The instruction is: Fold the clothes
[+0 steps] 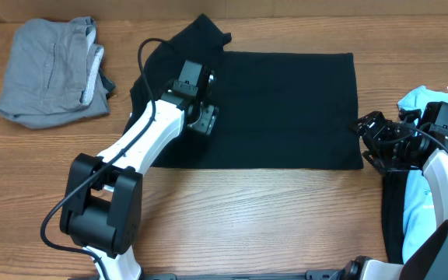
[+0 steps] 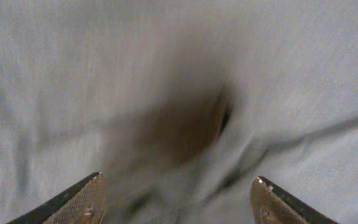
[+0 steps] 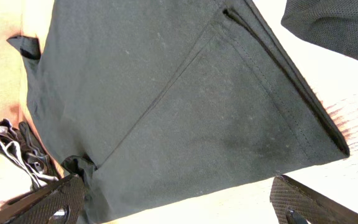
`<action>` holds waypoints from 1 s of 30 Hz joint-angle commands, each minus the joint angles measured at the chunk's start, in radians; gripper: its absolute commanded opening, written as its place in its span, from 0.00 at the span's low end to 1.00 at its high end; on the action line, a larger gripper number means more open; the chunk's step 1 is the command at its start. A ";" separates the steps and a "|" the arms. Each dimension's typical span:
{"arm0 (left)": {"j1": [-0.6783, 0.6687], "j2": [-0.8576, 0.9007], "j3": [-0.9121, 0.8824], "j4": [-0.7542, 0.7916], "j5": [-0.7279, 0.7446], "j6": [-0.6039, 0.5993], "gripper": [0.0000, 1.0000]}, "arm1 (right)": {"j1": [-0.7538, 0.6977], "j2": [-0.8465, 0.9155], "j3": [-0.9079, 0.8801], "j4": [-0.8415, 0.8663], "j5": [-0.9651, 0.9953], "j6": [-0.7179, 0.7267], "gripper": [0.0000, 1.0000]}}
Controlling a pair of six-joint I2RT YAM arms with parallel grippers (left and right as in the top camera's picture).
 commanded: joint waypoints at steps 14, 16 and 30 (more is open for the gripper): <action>0.060 0.040 -0.042 -0.037 -0.086 0.007 0.68 | 0.005 -0.011 0.021 0.004 0.002 -0.007 1.00; 0.059 0.051 -0.042 -0.022 -0.076 0.008 0.66 | 0.005 -0.011 0.021 0.004 0.002 -0.007 1.00; 0.060 0.085 -0.040 0.034 -0.188 0.019 0.18 | 0.005 -0.011 0.021 0.002 0.002 -0.008 1.00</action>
